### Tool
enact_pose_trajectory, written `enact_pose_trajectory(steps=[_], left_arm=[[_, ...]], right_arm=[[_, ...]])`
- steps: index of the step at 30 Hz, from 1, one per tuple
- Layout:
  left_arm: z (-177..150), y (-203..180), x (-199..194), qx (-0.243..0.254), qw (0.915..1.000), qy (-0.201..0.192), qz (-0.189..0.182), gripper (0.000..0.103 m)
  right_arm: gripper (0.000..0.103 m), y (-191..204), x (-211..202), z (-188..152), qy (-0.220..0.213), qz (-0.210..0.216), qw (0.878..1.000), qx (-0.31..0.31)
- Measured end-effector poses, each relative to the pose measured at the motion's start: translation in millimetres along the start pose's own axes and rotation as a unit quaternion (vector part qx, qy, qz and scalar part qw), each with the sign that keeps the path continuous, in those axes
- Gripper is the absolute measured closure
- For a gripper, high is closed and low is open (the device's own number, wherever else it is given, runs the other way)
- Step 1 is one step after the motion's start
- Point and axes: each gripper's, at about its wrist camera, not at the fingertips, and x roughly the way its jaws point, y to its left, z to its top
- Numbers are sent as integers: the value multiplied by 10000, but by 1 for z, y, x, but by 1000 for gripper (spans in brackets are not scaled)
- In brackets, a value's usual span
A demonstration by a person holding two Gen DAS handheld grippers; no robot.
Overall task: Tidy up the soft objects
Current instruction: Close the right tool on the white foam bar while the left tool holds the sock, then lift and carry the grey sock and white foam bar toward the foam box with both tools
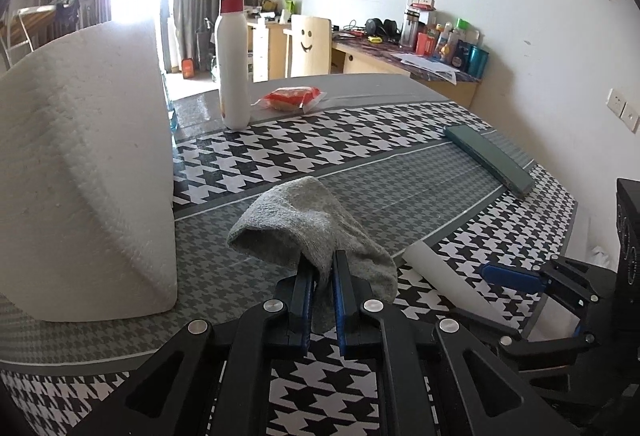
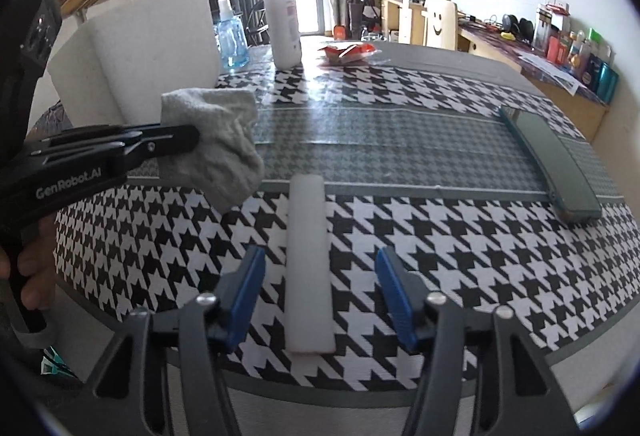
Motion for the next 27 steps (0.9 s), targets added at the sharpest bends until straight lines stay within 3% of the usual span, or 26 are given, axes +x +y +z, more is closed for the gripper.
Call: enact_pose_trajectory(steps=[5,13,19,27], left_arm=[[-2,2,-6,-8,10000,-36,-11,93],[-6,6,-22,-68,9997,-220,10,93],[-9,7,-33,-30,9994,-337,37,93],[-7,9,-46,25,9987,-487,126,93]], right_arm=[[48,9,0,0,49,-155,9999,-35],[76,25,0,4,141,-406,9990,-125],[84,30,-2,5,157,-433,9988,-146],[85,37,-22,11,-137,-302,9993,-155]])
